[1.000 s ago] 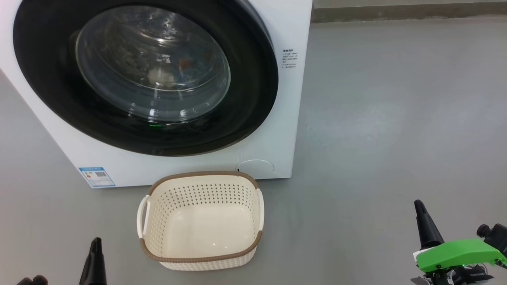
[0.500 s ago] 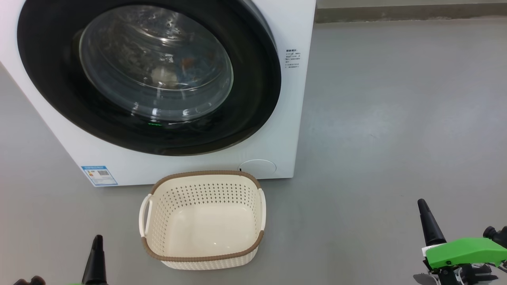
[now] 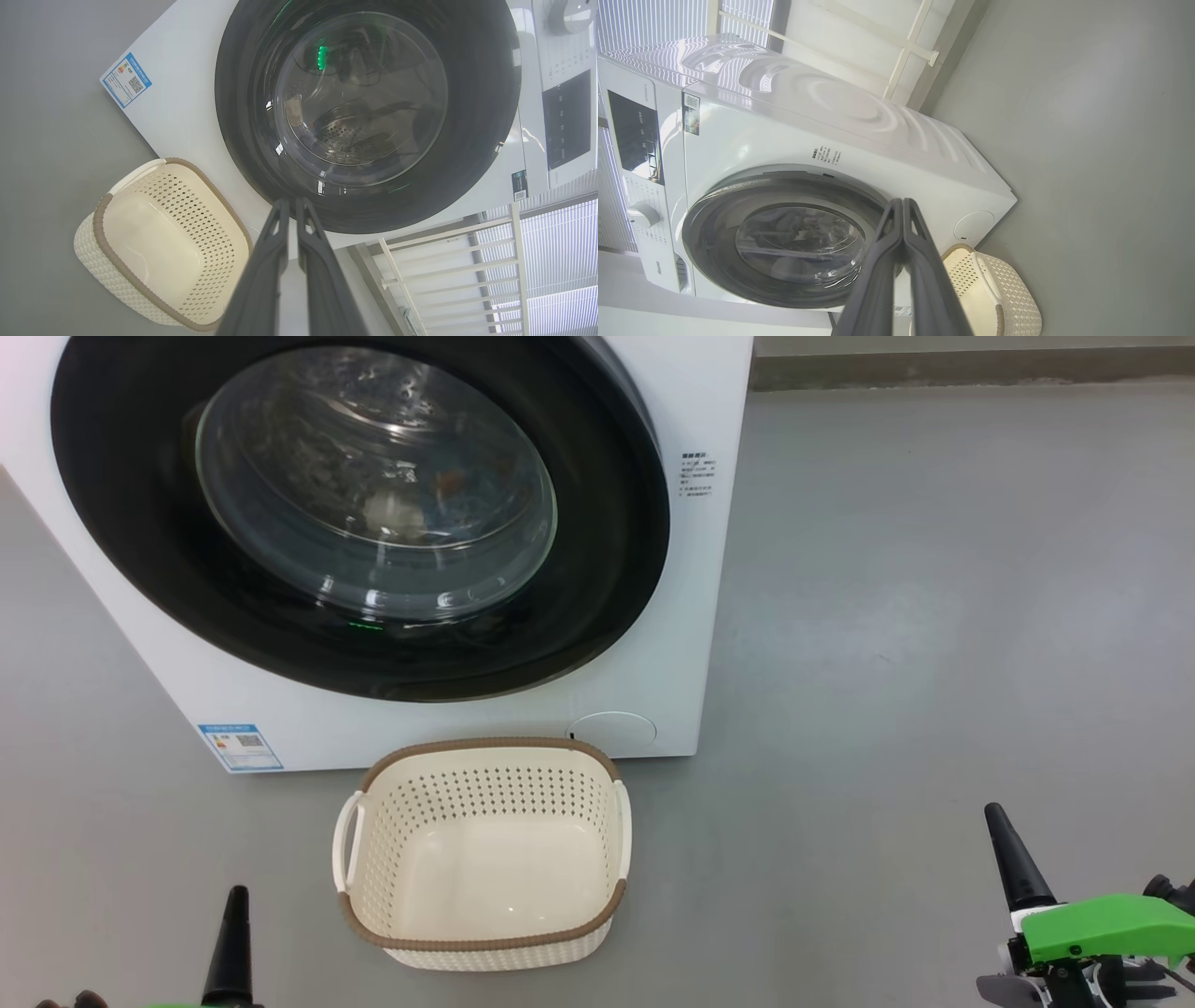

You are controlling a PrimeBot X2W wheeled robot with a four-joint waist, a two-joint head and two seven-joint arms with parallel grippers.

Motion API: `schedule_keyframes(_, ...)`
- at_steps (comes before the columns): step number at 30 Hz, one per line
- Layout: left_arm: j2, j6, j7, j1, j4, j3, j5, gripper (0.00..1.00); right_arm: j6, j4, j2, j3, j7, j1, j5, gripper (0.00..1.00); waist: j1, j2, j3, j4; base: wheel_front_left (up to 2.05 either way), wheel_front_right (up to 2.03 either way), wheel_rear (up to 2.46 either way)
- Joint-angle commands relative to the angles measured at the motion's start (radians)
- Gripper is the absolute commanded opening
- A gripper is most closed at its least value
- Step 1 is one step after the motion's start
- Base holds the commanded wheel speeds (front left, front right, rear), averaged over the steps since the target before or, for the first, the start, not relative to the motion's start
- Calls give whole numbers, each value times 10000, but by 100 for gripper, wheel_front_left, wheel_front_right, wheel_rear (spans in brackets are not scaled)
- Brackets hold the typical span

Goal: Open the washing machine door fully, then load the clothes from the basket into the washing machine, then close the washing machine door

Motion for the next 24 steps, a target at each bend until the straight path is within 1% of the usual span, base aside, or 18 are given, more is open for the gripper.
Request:
schedule_keyframes(1, 67, 2, 71, -490, -352, 287, -232, 0, 8, -322, -52, 35, 86, -457, 203, 0, 0, 0, 0, 5, 0, 0, 0)
schedule_keyframes(24, -114, 3, 774, -612, -634, 367, -2915, 0, 2, -537, 69, -253, 797, -529, 2661, 0, 0, 0, -8, 154, 0, 0, 0)
